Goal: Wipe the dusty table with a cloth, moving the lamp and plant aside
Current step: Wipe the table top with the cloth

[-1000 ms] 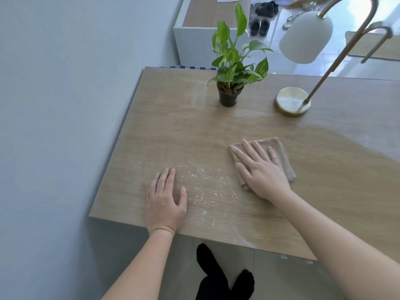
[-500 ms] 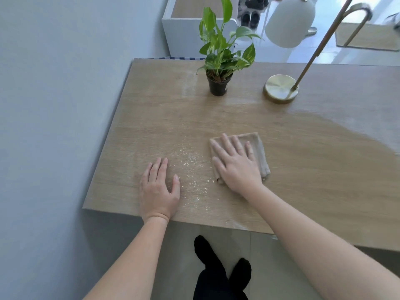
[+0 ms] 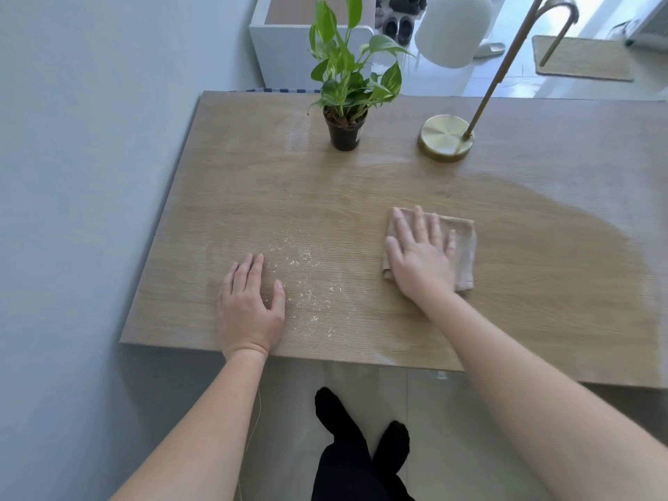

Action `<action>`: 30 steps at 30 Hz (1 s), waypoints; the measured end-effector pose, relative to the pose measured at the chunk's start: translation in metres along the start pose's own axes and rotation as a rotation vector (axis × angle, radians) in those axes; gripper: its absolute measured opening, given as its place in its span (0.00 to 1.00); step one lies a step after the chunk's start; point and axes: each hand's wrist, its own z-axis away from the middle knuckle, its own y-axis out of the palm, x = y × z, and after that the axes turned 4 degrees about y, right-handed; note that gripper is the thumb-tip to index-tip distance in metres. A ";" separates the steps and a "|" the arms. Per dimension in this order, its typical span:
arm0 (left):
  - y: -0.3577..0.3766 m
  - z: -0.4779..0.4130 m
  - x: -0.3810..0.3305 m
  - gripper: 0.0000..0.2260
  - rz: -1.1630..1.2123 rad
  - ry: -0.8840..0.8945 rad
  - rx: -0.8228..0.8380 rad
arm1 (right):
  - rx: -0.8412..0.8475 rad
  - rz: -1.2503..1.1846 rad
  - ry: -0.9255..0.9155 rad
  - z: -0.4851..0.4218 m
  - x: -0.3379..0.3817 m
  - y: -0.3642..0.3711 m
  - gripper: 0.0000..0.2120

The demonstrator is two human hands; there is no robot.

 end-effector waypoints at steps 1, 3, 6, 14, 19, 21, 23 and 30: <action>0.000 0.000 0.000 0.29 0.002 0.001 0.001 | 0.005 -0.003 -0.038 0.009 0.017 0.008 0.28; 0.001 0.001 0.000 0.29 0.006 0.002 -0.002 | 0.022 -0.012 -0.150 0.041 0.043 0.027 0.28; 0.001 0.001 -0.001 0.29 0.005 0.006 -0.005 | 0.047 -0.002 -0.271 0.107 0.050 0.052 0.27; 0.000 0.001 -0.001 0.30 0.016 -0.002 -0.006 | -0.010 0.098 -0.174 0.122 -0.070 0.019 0.26; 0.000 0.002 -0.001 0.30 0.005 0.005 -0.002 | -0.065 -0.045 0.146 0.064 -0.022 0.020 0.28; 0.000 0.003 -0.001 0.30 0.004 0.007 -0.008 | -0.034 -0.026 0.015 0.076 0.002 0.030 0.28; 0.001 0.002 -0.001 0.30 0.003 0.006 -0.004 | -0.002 0.029 -0.201 0.112 0.000 0.041 0.28; 0.001 0.001 0.000 0.29 0.016 -0.001 -0.015 | 0.008 0.165 -0.196 0.133 -0.128 0.002 0.26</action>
